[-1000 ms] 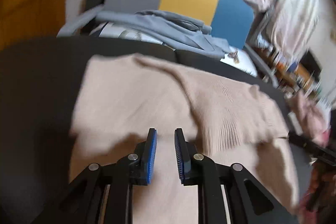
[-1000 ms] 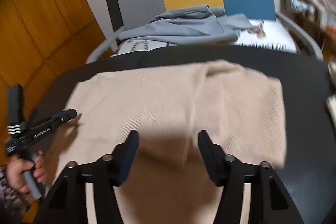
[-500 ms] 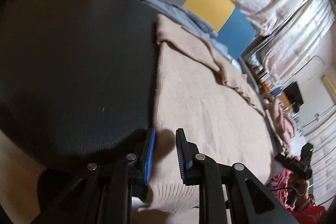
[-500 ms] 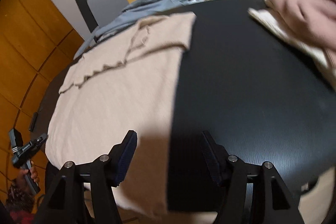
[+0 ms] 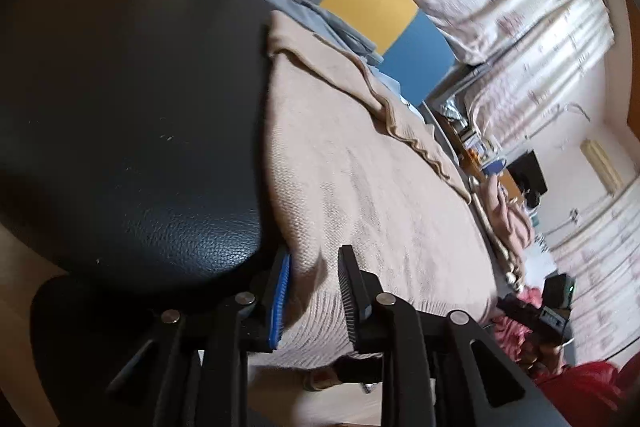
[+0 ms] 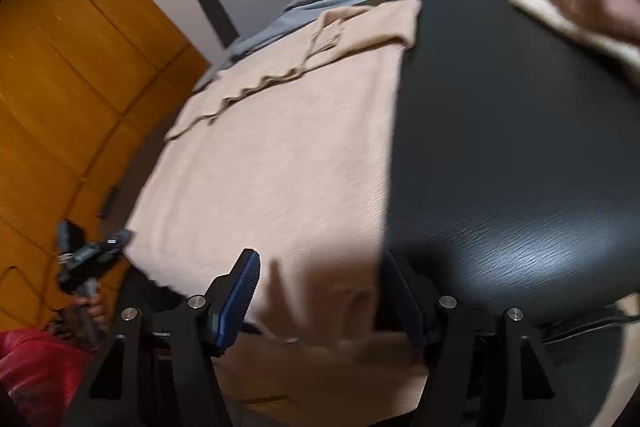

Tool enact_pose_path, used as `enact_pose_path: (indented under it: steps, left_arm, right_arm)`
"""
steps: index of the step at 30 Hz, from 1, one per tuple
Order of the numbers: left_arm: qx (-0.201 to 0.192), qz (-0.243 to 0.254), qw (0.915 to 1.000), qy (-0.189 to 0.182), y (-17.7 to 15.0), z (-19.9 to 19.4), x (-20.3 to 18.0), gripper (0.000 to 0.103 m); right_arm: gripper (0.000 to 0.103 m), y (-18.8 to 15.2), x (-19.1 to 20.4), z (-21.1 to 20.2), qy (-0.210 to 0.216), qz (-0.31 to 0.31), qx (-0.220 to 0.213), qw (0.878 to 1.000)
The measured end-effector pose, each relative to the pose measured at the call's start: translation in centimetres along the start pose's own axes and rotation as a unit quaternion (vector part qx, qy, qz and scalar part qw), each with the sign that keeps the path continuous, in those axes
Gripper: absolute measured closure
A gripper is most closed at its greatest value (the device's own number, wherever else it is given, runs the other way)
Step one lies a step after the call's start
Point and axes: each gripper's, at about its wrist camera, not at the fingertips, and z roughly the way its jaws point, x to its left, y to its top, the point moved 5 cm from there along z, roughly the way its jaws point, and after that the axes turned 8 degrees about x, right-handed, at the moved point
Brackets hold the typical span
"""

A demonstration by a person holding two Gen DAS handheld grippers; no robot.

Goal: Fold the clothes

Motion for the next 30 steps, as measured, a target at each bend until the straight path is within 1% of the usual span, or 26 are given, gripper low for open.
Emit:
enact_pose_path:
  steps: [3,5,8,10,11,13,16,21,24,26,28,29,30]
  left_arm:
    - [0.007,-0.002,0.9999,-0.008,0.0,0.2,-0.1,0.077]
    - [0.025,0.000,0.9994,-0.024,-0.2,0.4,-0.3,0.076]
    - [0.048,0.025,0.9978,-0.037,-0.7,0.6,-0.7,0.076]
    - [0.052,0.038,0.9972,-0.039,-0.9,0.7,-0.8,0.076]
    - [0.054,0.038,0.9970,-0.040,-0.9,0.8,-0.7,0.076]
    - [0.059,0.035,0.9967,-0.044,-0.9,0.9,-0.7,0.076]
    - [0.068,0.042,0.9956,-0.049,-1.1,1.0,-0.9,0.076]
    - [0.082,0.057,0.9937,-0.051,-1.6,1.2,-0.7,0.076]
    - [0.095,0.062,0.9924,-0.047,-2.0,1.4,-0.7,0.076]
    - [0.113,0.065,0.9905,-0.045,-2.6,1.8,-0.7,0.076]
    - [0.143,0.064,0.9868,-0.040,-3.4,2.8,-0.5,0.076]
    - [0.161,0.060,0.9844,-0.035,-3.9,3.6,-0.3,0.076]
    - [0.203,0.043,0.9778,-0.025,-4.6,5.1,0.2,0.077]
  right_arm:
    - [0.037,-0.4,0.1,0.1,0.029,0.000,-0.001,1.000]
    - [0.037,-0.6,0.3,0.2,0.043,-0.006,-0.002,0.999]
    - [0.039,-0.8,0.5,0.3,0.071,-0.016,0.006,0.997]
    - [0.046,-0.9,0.3,0.4,0.079,-0.016,0.009,0.997]
    - [0.053,-0.8,0.0,0.5,0.081,-0.012,0.010,0.997]
    - [0.060,-0.8,-0.5,0.4,0.088,-0.001,0.011,0.996]
    - [0.060,-0.8,-0.5,0.4,0.105,0.004,0.010,0.994]
    - [0.060,0.1,0.7,1.6,0.128,-0.004,0.008,0.992]
    - [0.060,0.7,1.5,2.2,0.127,-0.009,0.011,0.992]
    - [0.060,0.5,1.9,2.2,0.125,-0.016,0.019,0.992]
    - [0.060,0.1,2.0,2.2,0.128,-0.021,0.028,0.991]
    - [0.060,-0.1,2.0,2.2,0.131,-0.022,0.034,0.991]
    - [0.060,-0.2,2.1,2.3,0.134,-0.022,0.037,0.990]
